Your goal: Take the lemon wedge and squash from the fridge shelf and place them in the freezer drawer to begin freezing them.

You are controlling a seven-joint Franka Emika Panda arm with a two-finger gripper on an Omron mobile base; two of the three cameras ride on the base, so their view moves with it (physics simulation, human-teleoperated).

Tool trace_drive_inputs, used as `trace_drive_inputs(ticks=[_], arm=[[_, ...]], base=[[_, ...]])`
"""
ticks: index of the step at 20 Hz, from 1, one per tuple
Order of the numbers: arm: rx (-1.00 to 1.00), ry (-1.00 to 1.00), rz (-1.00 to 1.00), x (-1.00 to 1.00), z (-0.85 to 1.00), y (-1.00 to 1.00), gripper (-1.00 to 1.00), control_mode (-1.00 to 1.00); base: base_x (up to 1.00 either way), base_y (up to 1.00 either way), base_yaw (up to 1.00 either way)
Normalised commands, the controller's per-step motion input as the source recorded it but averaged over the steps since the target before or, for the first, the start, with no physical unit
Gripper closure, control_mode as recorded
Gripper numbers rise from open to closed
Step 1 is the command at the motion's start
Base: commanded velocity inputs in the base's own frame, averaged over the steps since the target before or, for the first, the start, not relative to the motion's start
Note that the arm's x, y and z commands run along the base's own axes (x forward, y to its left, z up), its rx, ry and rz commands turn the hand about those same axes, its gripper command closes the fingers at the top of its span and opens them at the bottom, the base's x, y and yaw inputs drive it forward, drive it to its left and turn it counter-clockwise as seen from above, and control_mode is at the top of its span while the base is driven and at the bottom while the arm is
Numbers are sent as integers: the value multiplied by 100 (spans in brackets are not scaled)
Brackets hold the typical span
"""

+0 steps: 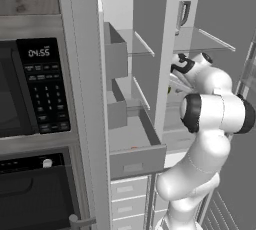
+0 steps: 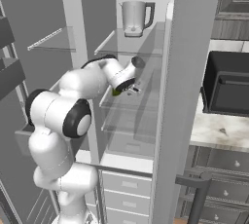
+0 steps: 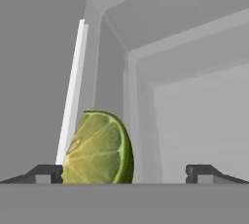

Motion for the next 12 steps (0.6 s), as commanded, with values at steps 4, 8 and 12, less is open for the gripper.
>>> trace_drive_inputs(ticks=[4,8,12], arm=[[0,-12,1,-48,-28,53,-100,-100],[1,0,0,-21,-42,50,-100,-100],[1,1,0,13,-20,28,100,-100]], base=[[0,0,0],[0,0,0],[0,0,0]])
